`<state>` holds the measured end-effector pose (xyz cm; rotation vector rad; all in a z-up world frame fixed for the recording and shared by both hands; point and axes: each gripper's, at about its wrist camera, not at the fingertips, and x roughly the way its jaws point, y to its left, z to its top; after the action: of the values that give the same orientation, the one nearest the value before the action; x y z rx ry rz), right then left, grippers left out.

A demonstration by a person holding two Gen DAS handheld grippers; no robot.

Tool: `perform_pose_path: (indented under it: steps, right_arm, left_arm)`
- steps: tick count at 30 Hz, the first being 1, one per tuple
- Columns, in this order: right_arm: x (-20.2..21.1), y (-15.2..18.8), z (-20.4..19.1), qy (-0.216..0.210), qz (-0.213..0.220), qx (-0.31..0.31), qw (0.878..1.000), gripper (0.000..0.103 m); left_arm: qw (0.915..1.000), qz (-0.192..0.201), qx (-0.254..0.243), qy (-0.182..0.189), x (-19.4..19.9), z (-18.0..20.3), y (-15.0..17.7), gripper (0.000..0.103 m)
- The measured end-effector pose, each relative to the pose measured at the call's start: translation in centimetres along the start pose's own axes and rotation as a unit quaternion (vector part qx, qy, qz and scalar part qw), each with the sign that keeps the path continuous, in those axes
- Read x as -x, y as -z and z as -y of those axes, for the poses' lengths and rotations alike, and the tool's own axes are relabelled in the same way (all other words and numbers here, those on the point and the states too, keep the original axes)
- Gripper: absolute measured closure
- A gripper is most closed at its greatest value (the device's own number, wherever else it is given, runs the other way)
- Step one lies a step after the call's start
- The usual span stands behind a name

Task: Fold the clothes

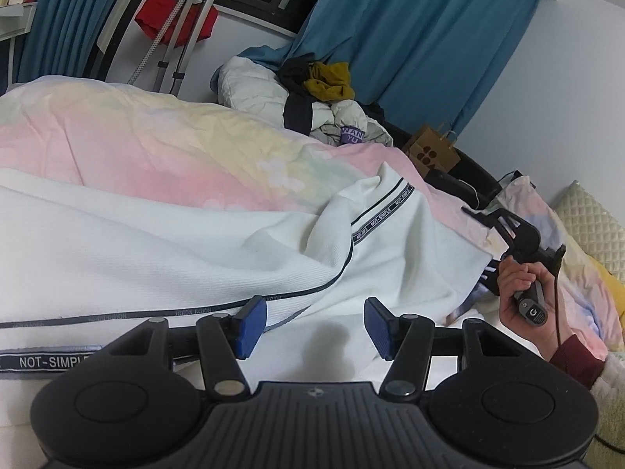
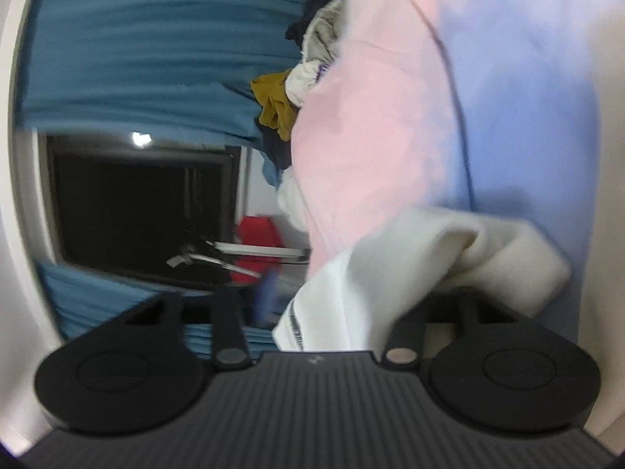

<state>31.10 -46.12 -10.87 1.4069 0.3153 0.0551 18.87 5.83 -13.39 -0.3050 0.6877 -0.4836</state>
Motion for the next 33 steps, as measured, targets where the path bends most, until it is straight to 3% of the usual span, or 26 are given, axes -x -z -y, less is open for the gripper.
perform_pose_path:
  steps: [2, 4, 7, 12, 14, 17, 18, 21, 25, 30, 32, 33]
  right_arm:
    - [0.3, 0.0, -1.2, -0.011, 0.006, 0.019, 1.000, 0.083]
    - [0.7, 0.0, -2.5, -0.022, 0.011, 0.037, 0.999, 0.088]
    - [3.0, 0.6, -5.6, -0.066, 0.048, 0.118, 0.990, 0.088]
    - [6.9, 1.5, -9.7, -0.129, 0.113, 0.236, 0.956, 0.089]
    - [7.6, 1.3, -7.6, -0.070, 0.141, 0.197, 0.968, 0.090]
    - [7.2, 0.4, -2.3, 0.073, 0.123, 0.093, 0.985, 0.089]
    - [7.0, 0.2, -0.5, 0.117, 0.108, 0.062, 0.985, 0.089]
    - [6.1, 0.4, 1.4, 0.199, 0.072, 0.077, 0.974, 0.088]
    - [6.9, 1.0, 0.6, 0.237, 0.061, 0.096, 0.965, 0.084]
    - [10.7, 3.7, -1.3, 0.266, 0.050, 0.124, 0.955, 0.064]
    - [12.2, 5.2, -2.7, 0.287, 0.057, 0.139, 0.946, 0.035]
    - [13.1, 6.2, -3.3, 0.291, 0.061, 0.148, 0.943, 0.030]
  left_arm:
    - [1.0000, 0.002, 0.003, 0.000, 0.0, 0.0, -0.1, 0.045]
    - [1.0000, 0.004, 0.006, 0.001, 0.0, 0.1, -0.1, 0.045]
    - [0.9999, 0.011, 0.010, 0.006, 0.3, 0.1, -0.3, 0.045]
    - [0.9996, 0.017, 0.018, 0.016, 0.7, -0.1, -0.4, 0.045]
    - [0.9996, 0.011, 0.024, 0.011, 0.6, -0.2, -0.4, 0.045]
    - [0.9995, -0.002, 0.030, -0.003, 0.1, -0.6, -0.2, 0.045]
    - [0.9995, -0.003, 0.031, -0.006, 0.1, -0.8, -0.2, 0.045]
    - [0.9986, -0.005, 0.052, -0.007, 0.3, -1.4, -0.5, 0.045]
    - [0.9969, 0.006, 0.077, -0.010, 2.2, -2.0, -1.2, 0.044]
    - [0.9942, 0.033, 0.092, -0.045, 6.5, -3.3, -2.2, 0.040]
    - [0.9902, 0.046, 0.112, -0.069, 8.6, -4.3, -2.4, 0.036]
    - [0.9877, 0.053, 0.124, -0.080, 9.6, -4.9, -2.5, 0.035]
